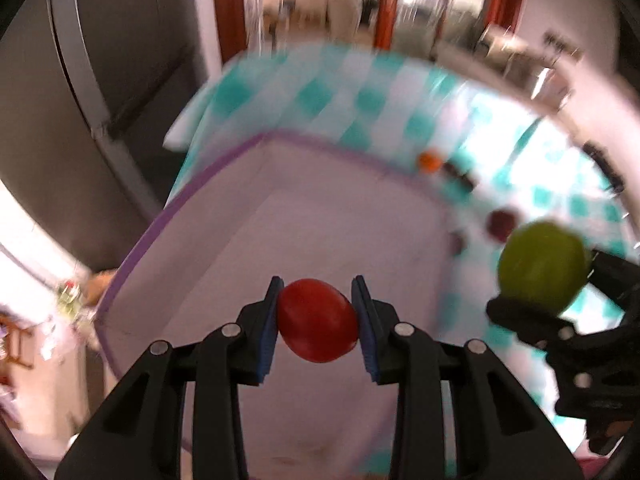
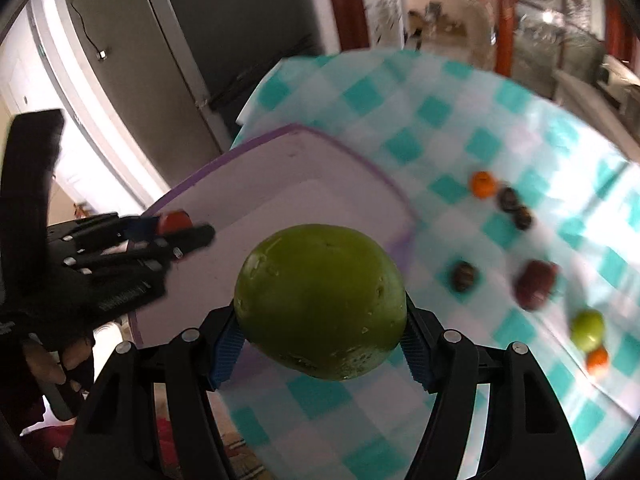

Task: Organize fruits
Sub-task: 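Carry both fruits into the purple-rimmed box and open both tools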

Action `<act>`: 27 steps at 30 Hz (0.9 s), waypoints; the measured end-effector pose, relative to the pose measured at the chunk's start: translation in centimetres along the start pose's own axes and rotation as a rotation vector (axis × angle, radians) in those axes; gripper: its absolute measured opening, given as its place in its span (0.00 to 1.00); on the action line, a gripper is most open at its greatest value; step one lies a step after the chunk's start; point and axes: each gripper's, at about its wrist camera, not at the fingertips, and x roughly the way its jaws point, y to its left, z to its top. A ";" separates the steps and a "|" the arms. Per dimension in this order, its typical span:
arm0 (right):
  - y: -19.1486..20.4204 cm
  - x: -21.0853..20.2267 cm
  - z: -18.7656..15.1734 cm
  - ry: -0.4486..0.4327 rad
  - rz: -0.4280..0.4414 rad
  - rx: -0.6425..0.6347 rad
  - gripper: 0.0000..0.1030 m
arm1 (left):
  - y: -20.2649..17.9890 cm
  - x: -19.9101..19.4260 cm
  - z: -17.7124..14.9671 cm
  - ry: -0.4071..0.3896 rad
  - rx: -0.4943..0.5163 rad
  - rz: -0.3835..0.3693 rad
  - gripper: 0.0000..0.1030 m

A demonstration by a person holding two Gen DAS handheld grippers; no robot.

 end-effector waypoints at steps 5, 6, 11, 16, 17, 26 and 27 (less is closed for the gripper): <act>2.6 9.1 3.6 0.233 -0.067 -0.024 0.65 | 4.1 5.5 1.3 0.158 0.042 0.083 0.34; 2.7 11.0 3.9 0.286 -0.091 -0.033 0.65 | 4.6 7.1 1.5 0.201 0.053 0.096 0.34; 3.2 18.3 3.5 0.512 -0.196 -0.077 0.65 | 6.6 12.6 1.6 0.356 0.041 0.095 0.35; 3.8 20.8 2.0 0.644 -0.249 -0.116 0.65 | 7.8 15.2 1.4 0.454 0.031 0.090 0.36; 3.9 20.9 1.8 0.656 -0.255 -0.121 0.65 | 8.0 15.5 1.2 0.469 0.031 0.087 0.36; 4.4 18.0 1.3 0.588 -0.249 -0.110 0.87 | 9.8 15.2 2.0 0.450 0.024 0.079 0.68; 4.5 17.1 1.4 0.557 -0.246 -0.110 0.87 | 10.1 14.7 2.3 0.429 0.014 0.076 0.73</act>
